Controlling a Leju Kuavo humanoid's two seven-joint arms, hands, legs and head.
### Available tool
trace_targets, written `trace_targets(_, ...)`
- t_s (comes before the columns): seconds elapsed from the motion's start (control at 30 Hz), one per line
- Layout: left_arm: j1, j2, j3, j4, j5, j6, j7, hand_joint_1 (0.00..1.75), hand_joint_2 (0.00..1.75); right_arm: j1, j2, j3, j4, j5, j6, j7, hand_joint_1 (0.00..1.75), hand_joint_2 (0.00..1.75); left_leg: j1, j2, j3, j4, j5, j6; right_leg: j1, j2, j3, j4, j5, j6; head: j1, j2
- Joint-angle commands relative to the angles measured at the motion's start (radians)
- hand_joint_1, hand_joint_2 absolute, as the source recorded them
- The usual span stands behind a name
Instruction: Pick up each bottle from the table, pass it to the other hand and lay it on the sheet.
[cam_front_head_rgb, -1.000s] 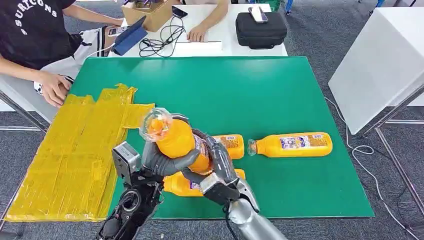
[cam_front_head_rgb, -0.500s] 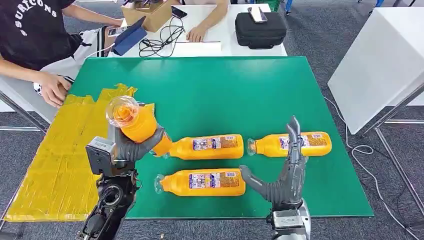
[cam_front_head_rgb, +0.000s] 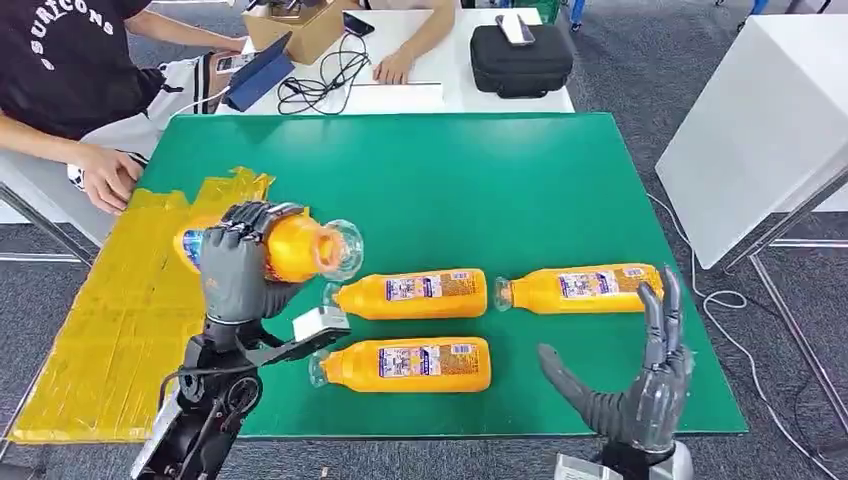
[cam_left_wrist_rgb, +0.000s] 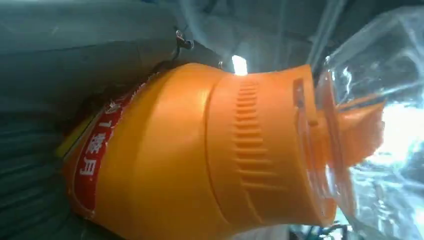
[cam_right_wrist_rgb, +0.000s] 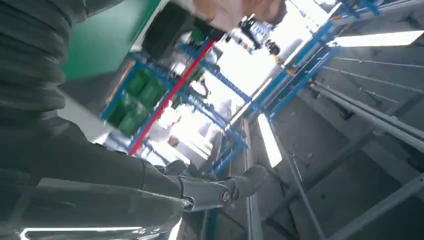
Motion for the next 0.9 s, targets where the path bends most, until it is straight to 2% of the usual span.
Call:
trace_targets(0.03, -0.22, 0.073, -0.093, 0.284, -0.255, -0.124, 0.088, 1.75, 1.75, 0.015, -0.062, -0.16, -0.082, 0.009, -0.003, 0.053, 0.0, 1.75, 0.0, -0.003, 0.001, 0.0, 0.0, -0.001, 0.0, -0.005, 0.002, 0.0, -0.001, 0.001, 0.0, 0.0)
trace_targets(0.13, -0.279, 0.099, -0.107, 0.39, -0.293, -0.193, 0.092, 1.75, 1.75, 0.068, -0.039, -0.177, -0.115, 0.018, 0.008, 0.032, 0.0, 1.75, 0.003, -0.008, 0.005, 0.001, -0.001, -0.002, 0.003, -0.01, 0.008, -0.001, -0.002, 0.001, 0.0, 0.0)
trace_targets(0.27, -0.321, 0.115, -0.103, 0.479, -0.308, -0.238, 0.09, 1.75, 1.75, 0.064, -0.042, -0.168, -0.101, 0.017, 0.011, 0.029, 0.0, 1.75, 0.0, -0.001, 0.004, -0.001, 0.001, -0.001, 0.0, -0.002, 0.005, -0.001, 0.0, 0.0, 0.0, 0.0)
trace_targets(0.4, -0.329, 0.118, -0.112, 0.492, -0.314, -0.268, 0.096, 1.75, 1.75, 0.054, -0.044, -0.164, -0.094, 0.018, 0.015, 0.031, 0.0, 1.75, 0.001, 0.0, 0.006, 0.0, -0.001, -0.001, 0.002, -0.002, 0.006, -0.001, -0.001, 0.001, 0.0, 0.0)
trace_targets(0.53, -0.391, 0.135, -0.105, 0.618, -0.314, -0.331, 0.119, 1.75, 1.75, 0.048, -0.035, -0.155, -0.088, 0.022, 0.033, 0.03, 0.0, 1.75, 0.0, 0.0, 0.003, 0.0, 0.001, 0.0, 0.0, -0.001, 0.003, 0.0, 0.0, 0.001, 0.0, 0.0)
trace_targets(0.6, -0.411, 0.133, -0.09, 0.663, -0.314, -0.341, 0.125, 1.75, 1.75, 0.041, -0.034, -0.152, -0.086, 0.03, 0.044, 0.034, 0.0, 1.75, 0.002, 0.0, 0.005, 0.0, -0.001, -0.001, 0.002, -0.001, 0.006, -0.001, -0.001, 0.001, 0.0, 0.0)
trace_targets(0.7, -0.435, 0.124, -0.073, 0.714, -0.308, -0.368, 0.126, 1.75, 1.75, 0.038, -0.045, -0.161, -0.095, 0.025, 0.052, 0.048, 0.0, 1.75, 0.001, 0.001, 0.002, 0.0, 0.001, -0.001, 0.001, 0.0, 0.003, 0.0, 0.0, 0.0, 0.0, 0.0)
trace_targets(0.77, -0.434, 0.121, -0.065, 0.73, -0.314, -0.375, 0.152, 1.75, 1.75, 0.053, -0.051, -0.18, -0.098, 0.007, 0.056, 0.044, 0.0, 1.75, 0.002, 0.0, 0.006, 0.001, -0.002, -0.002, 0.002, -0.002, 0.008, -0.001, -0.002, 0.001, 0.0, 0.0)
trace_targets(0.9, -0.438, 0.107, -0.043, 0.752, -0.314, -0.395, 0.18, 1.75, 1.75, 0.042, -0.044, -0.203, -0.085, -0.009, 0.086, 0.033, 0.0, 1.75, 0.001, 0.0, 0.004, 0.0, 0.0, -0.001, 0.001, -0.001, 0.005, -0.001, -0.001, 0.001, 0.0, 0.0)
